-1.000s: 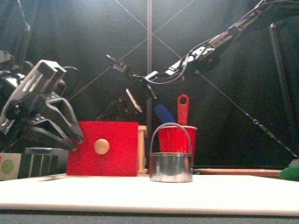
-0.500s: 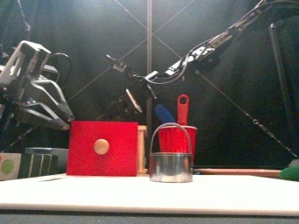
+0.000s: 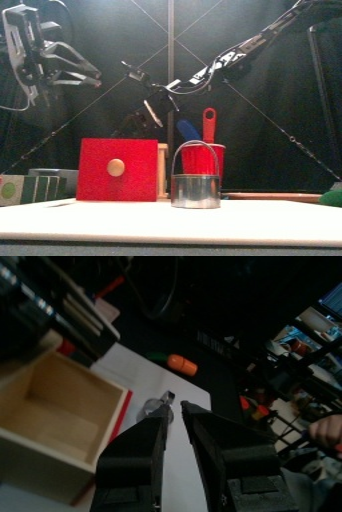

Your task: Grab cookie cutter

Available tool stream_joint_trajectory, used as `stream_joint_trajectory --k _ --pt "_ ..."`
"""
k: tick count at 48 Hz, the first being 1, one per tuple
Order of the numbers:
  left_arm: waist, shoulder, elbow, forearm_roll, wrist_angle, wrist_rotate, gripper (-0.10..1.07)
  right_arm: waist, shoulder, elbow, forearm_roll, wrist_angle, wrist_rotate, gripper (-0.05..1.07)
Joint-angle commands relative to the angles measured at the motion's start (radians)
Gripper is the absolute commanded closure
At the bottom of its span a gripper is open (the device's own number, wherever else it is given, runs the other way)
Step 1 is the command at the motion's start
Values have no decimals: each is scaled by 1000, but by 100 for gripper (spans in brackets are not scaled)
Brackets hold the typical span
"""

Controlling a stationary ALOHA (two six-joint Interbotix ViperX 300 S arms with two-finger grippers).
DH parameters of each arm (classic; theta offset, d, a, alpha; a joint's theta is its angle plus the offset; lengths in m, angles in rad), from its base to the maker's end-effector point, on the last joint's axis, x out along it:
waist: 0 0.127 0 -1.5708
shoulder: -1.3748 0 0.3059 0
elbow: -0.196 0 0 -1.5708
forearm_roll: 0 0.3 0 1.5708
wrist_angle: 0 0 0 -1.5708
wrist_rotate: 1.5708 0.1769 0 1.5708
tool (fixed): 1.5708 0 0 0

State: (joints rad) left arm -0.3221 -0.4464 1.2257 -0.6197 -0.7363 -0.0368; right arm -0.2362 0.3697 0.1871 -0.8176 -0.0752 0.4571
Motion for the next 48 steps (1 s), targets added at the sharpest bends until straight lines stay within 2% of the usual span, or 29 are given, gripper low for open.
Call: stream_joint_trajectory --k 1,6,10,19,26,32,48 --pt "17 -41 -25 49 -9 64 35 6 -51 -14 3 11 5 76" --pt "25 -98 -28 109 -9 158 35 14 -72 -26 6 9 6 76" --pt "25 -133 -26 114 -8 209 35 20 -97 -38 6 9 6 76" --pt "34 -161 -11 114 0 256 35 40 -167 -60 20 5 20 76" --pt "40 -163 -5 117 6 272 35 81 -249 -25 83 9 17 76" --pt "40 -161 -3 132 12 296 35 107 -333 57 137 9 18 76" --pt "55 -161 -3 160 44 308 35 178 -650 419 296 -12 17 76"
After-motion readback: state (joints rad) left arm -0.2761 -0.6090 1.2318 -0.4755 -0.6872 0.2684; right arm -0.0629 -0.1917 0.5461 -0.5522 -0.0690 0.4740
